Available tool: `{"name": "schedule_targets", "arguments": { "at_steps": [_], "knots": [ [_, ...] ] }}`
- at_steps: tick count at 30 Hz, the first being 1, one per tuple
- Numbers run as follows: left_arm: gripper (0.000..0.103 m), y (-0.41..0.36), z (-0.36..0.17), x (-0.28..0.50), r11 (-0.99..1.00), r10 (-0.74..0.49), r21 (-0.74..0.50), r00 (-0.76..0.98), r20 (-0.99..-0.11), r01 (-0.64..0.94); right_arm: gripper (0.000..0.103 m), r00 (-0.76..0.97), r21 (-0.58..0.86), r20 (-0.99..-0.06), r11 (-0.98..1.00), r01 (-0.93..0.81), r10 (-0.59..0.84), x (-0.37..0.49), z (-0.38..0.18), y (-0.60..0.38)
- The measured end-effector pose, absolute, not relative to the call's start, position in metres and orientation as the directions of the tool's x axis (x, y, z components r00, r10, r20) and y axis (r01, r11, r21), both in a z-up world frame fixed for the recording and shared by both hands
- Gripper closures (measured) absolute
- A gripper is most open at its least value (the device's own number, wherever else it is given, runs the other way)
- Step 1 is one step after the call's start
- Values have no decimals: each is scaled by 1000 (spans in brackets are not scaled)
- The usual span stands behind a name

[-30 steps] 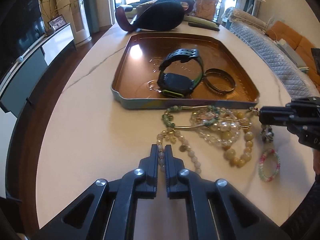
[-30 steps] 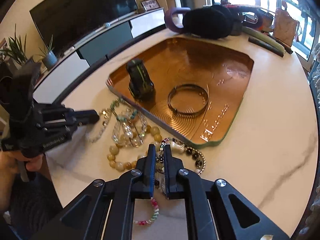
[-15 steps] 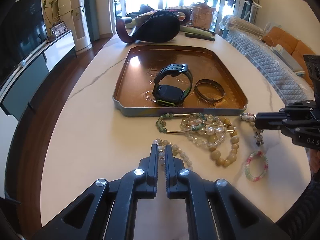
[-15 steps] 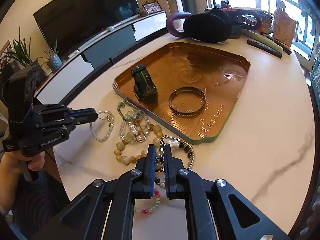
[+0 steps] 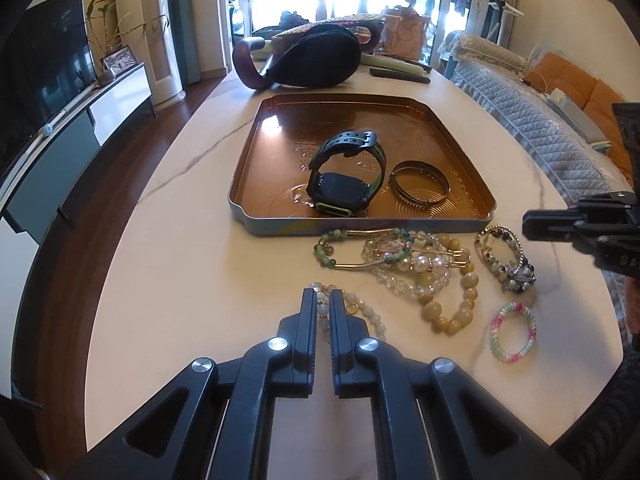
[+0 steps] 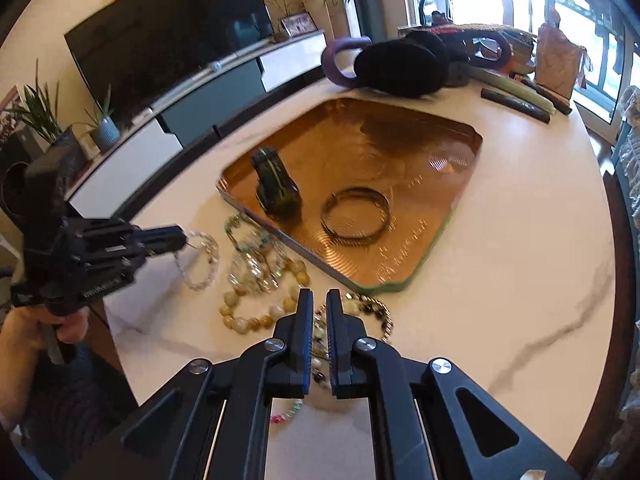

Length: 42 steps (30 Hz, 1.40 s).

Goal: Organize jewelry
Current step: 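Drag the black-and-white beaded bracelet away from the pile with the right gripper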

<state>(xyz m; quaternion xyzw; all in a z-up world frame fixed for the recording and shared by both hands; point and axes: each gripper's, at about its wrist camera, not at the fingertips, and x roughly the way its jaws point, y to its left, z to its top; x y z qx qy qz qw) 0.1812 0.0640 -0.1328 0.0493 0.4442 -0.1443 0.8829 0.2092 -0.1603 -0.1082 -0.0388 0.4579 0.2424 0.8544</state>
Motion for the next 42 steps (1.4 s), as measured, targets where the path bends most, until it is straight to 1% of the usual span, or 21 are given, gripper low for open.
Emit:
{"name": "schedule_targets", "arguments": {
  "at_steps": [1,2,3,5,12,16,17,18,26,30,32,40,42],
  "knots": [
    [97,63,-134,181,953,-209,-38,562,-800,300,94,456,133,-817,885,-447,353,210,-114,-160],
    [97,62,-134,181,953,-208,-37,560,-802,302,87,452,117,-826,887,-447,337,211,-118,-159],
    [97,61,-135,181,951,-209,-35,557,-804,306,79,441,104,-837,885,-453,324,212,-123,-158],
    [97,59,-136,182,950,-209,-32,554,-806,310,74,419,92,-849,871,-482,322,210,-130,-154],
    [97,56,-139,185,949,-205,-28,547,-812,314,74,387,80,-870,861,-501,306,209,-141,-150],
    [97,56,-140,185,949,-202,-26,544,-814,314,80,381,58,-878,856,-514,288,211,-146,-146],
    [97,56,-140,185,949,-201,-25,543,-815,314,90,380,59,-879,856,-514,289,212,-147,-146],
    [97,56,-140,185,950,-200,-26,543,-816,312,96,372,75,-879,857,-510,298,213,-147,-146],
    [97,59,-140,186,951,-199,-26,546,-814,308,96,425,81,-845,863,-499,325,208,-129,-145],
    [97,59,-140,186,951,-198,-25,545,-815,308,96,427,116,-829,857,-502,362,205,-118,-149],
    [97,59,-140,186,951,-199,-26,545,-815,309,96,388,126,-845,843,-523,367,205,-122,-147],
    [97,57,-141,184,949,-197,-21,540,-818,314,94,345,1,-908,826,-563,237,199,-142,-139],
    [97,56,-143,184,949,-190,-15,536,-823,313,93,316,21,-919,830,-557,235,198,-142,-146]
  ]
}}
